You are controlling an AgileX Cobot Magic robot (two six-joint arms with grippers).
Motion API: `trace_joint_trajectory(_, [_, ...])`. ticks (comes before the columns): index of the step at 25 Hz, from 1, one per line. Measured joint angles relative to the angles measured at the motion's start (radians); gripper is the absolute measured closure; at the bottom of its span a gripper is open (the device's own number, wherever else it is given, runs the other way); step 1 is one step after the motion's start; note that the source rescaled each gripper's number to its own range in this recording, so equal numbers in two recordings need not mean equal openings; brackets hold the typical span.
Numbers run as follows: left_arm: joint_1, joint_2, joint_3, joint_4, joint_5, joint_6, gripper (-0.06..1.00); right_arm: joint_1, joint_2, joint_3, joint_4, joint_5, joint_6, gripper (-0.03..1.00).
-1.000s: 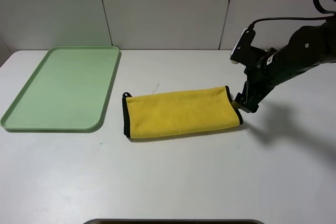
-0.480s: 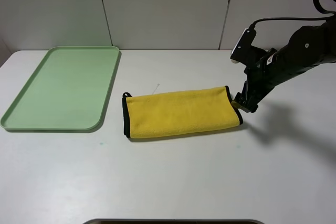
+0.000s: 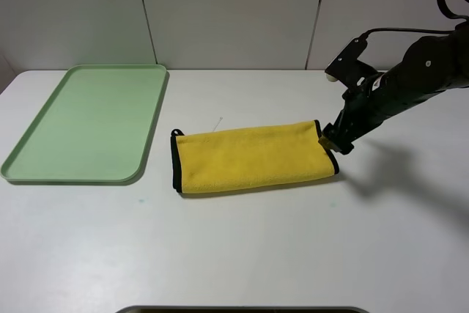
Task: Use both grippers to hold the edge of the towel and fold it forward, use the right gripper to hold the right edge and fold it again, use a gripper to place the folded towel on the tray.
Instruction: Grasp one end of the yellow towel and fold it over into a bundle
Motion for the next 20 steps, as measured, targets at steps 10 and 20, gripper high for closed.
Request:
trace_joint_trajectory(10, [0.000,0.000,0.000,0.000,0.000,0.001,-0.06,0.000,0.000,0.000,0.000,0.000,0.410,-0.03])
trace_joint_trajectory(20, [0.000,0.000,0.000,0.000,0.000,0.001,-0.06,0.010,0.000,0.002,0.028,0.038,0.617,-0.03])
